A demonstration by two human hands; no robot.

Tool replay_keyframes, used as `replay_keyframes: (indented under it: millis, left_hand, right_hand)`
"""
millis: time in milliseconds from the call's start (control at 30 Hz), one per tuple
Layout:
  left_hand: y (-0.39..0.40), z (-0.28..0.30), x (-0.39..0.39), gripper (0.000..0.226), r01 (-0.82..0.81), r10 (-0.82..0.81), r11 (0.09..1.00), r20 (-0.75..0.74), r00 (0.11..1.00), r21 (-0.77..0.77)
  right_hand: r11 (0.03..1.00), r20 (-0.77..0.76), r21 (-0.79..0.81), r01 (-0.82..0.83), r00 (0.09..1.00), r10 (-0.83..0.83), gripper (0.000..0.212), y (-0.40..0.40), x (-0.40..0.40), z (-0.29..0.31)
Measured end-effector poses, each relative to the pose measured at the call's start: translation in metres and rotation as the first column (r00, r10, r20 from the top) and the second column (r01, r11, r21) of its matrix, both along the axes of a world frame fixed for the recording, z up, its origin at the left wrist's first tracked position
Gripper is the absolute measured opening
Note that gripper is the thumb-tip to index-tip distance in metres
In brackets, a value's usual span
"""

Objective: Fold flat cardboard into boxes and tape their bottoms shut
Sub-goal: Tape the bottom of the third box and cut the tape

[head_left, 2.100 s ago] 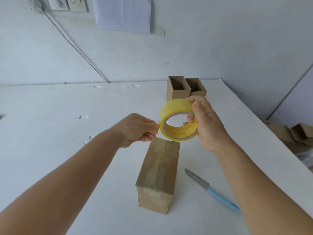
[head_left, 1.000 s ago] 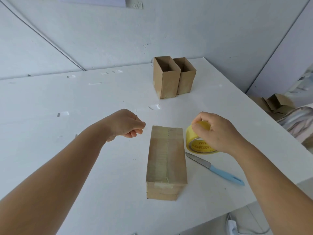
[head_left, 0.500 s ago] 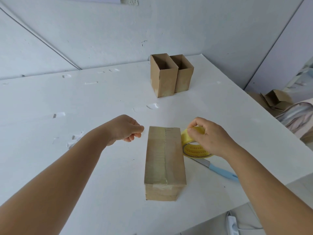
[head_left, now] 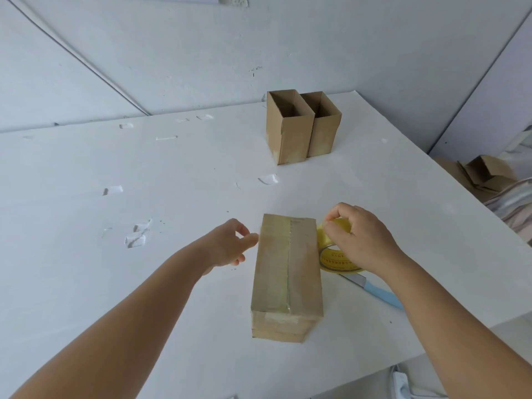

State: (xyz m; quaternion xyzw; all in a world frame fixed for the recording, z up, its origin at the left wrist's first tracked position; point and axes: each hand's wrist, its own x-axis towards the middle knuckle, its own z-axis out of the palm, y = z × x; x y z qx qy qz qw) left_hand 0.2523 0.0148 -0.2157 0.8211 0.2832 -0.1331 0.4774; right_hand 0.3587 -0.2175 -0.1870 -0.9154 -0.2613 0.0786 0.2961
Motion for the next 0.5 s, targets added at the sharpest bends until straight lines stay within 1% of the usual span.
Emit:
replay_keyframes:
  millis: [33,67,100,133,167,200,233,267,333,400,433,467,500]
  left_hand:
    - [-0.002,0.001,-0.001,0.025,-0.017,0.017,1.000,0.069,0.997,-0.010]
    - [-0.005,0.004,-0.001,0.024,-0.036,0.045,0.998,0.163,0.986,-0.057]
    - [-0.010,0.009,0.000,0.023,-0.046,0.079,0.989,0.245,0.966,-0.138]
    - [-0.016,0.014,0.001,0.028,-0.052,0.121,0.971,0.288,0.950,-0.234]
    - [-0.022,0.018,0.003,0.038,-0.054,0.154,0.944,0.290,0.944,-0.324]
    - [-0.029,0.020,0.003,0.047,-0.045,0.161,0.923,0.277,0.947,-0.383]
    - [-0.036,0.019,0.003,0.053,-0.022,0.139,0.917,0.266,0.954,-0.399]
    - [-0.041,0.019,0.003,0.057,0.001,0.107,0.924,0.261,0.959,-0.383]
    - [-0.042,0.021,0.005,0.071,0.046,0.034,0.943,0.234,0.972,-0.329]
    - [-0.036,0.030,0.007,0.087,0.096,-0.065,0.968,0.140,0.988,-0.231]
    - [-0.032,0.034,0.009,0.093,0.133,-0.121,0.985,0.107,0.987,-0.110]
    - [-0.029,0.037,0.010,0.094,0.193,-0.202,0.978,0.117,0.972,0.082]
    - [-0.029,0.039,0.010,0.090,0.257,-0.318,0.913,0.159,0.935,0.316]
  right_hand:
    - [1.000,0.004,-0.003,-0.003,1.000,0.003,0.008,0.001,0.000,0.000]
    - [1.000,0.010,-0.007,-0.006,1.000,0.006,0.009,0.002,-0.001,0.000]
    - [1.000,0.017,-0.010,-0.007,1.000,0.007,0.010,0.003,-0.001,0.000]
    - [1.000,0.023,-0.010,-0.006,1.000,0.007,0.010,0.004,-0.002,0.001]
    - [1.000,0.026,-0.010,-0.008,1.000,0.008,0.011,0.006,-0.002,0.001]
    - [1.000,0.030,-0.018,-0.010,0.999,0.010,0.011,0.007,-0.002,0.001]
    - [0.999,0.039,-0.035,-0.011,0.999,0.012,0.012,0.008,-0.003,0.000]
    - [0.998,0.047,-0.055,-0.009,0.999,0.012,0.013,0.008,-0.003,-0.001]
    - [0.998,0.051,-0.069,-0.001,0.999,0.005,0.013,0.007,-0.003,-0.001]
    - [0.998,0.047,-0.063,-0.005,0.999,0.008,0.012,0.007,-0.003,-0.001]
    - [0.998,0.050,-0.060,-0.010,0.999,0.013,0.011,0.007,-0.003,-0.001]
    - [0.998,0.058,-0.058,-0.015,0.998,0.018,0.010,0.007,-0.003,0.000]
    - [0.998,0.073,-0.058,-0.019,0.997,0.023,0.010,0.008,-0.003,0.000]
